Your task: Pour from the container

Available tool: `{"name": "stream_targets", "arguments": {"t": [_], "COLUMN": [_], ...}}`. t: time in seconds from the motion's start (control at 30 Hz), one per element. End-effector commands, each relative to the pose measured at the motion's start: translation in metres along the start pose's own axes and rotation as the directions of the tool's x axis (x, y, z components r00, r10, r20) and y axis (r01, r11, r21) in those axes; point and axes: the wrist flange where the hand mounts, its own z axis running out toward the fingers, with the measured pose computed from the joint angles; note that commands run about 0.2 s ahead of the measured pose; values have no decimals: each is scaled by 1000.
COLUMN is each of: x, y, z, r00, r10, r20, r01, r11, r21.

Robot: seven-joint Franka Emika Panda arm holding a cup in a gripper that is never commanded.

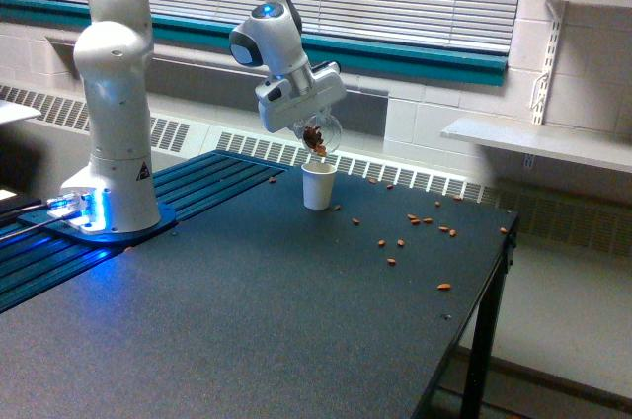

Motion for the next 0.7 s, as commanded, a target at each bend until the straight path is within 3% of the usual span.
{"name": "stream_targets", "arguments": {"t": [0.03, 0.1, 0.17, 0.23, 0.3, 0.4, 0.47, 0.53, 0.6, 0.67, 0.7], "x": [5, -3, 6, -3, 11, -1, 10, 2, 9, -3, 5], "y": [-4, -3, -4, -2, -1, -1, 1, 0, 0, 1, 0], "z": [1, 0, 3, 2, 5, 3, 5, 3, 5, 5, 7], "r00": [1000, 997, 999, 996, 1000, 996, 999, 997, 998, 993, 996], "r10": [-27, -73, -41, -94, -31, -88, -39, -73, -58, -120, -88], "r20": [2, 12, 4, 12, -1, 14, 3, 13, 3, 18, 12], "r01": [27, 73, 41, 94, 31, 88, 39, 73, 58, 120, 88], "r11": [1000, 997, 999, 996, 999, 996, 999, 997, 998, 993, 996], "r21": [-7, 0, -11, -5, -24, -11, -25, -14, -22, -18, -26]}}
